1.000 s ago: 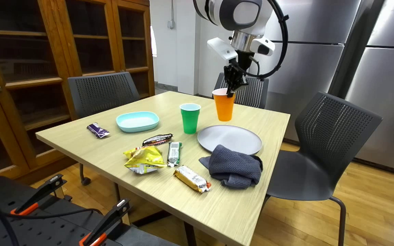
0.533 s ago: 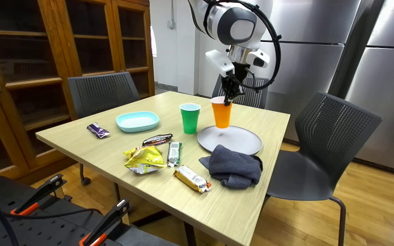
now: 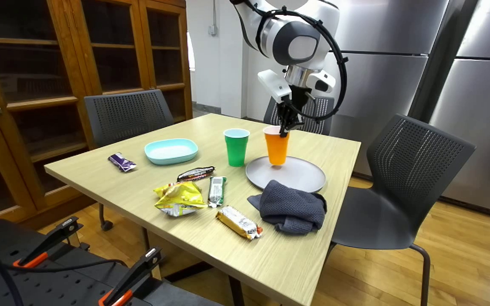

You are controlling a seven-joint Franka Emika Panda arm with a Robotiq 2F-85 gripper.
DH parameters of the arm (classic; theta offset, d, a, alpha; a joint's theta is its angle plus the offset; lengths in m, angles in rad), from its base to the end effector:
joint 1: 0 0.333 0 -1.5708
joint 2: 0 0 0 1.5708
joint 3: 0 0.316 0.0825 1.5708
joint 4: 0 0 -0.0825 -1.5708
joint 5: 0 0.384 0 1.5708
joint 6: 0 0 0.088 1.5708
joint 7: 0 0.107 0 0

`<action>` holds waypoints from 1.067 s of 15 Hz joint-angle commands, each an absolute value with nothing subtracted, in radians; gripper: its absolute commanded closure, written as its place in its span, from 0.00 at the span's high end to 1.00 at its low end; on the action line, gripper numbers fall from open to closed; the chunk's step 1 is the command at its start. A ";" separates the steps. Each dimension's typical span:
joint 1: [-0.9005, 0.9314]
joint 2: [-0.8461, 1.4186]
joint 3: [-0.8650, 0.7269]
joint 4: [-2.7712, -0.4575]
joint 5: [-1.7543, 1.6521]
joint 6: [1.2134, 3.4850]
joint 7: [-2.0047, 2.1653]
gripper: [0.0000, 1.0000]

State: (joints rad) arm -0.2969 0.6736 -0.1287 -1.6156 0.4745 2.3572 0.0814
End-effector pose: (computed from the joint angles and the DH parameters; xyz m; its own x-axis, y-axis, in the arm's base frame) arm 0.6462 -0.2729 0.2409 0.6942 -0.7196 0.0164 -0.6888 -0.6707 -0.2751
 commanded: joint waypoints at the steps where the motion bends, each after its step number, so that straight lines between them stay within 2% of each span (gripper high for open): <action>1: -0.323 0.705 -0.106 -1.560 0.470 2.321 0.120 0.01; 4: -0.328 0.716 -0.104 -1.553 0.470 2.315 0.119 0.01; 5: -0.328 0.718 -0.104 -1.552 0.469 2.312 0.120 0.12; 6: -0.330 0.718 -0.104 -1.551 0.469 2.307 0.118 0.31; 15: -0.323 0.647 -0.109 -1.573 0.461 2.303 0.113 0.98; 16: -0.318 0.627 -0.111 -1.582 0.456 2.302 0.115 1.00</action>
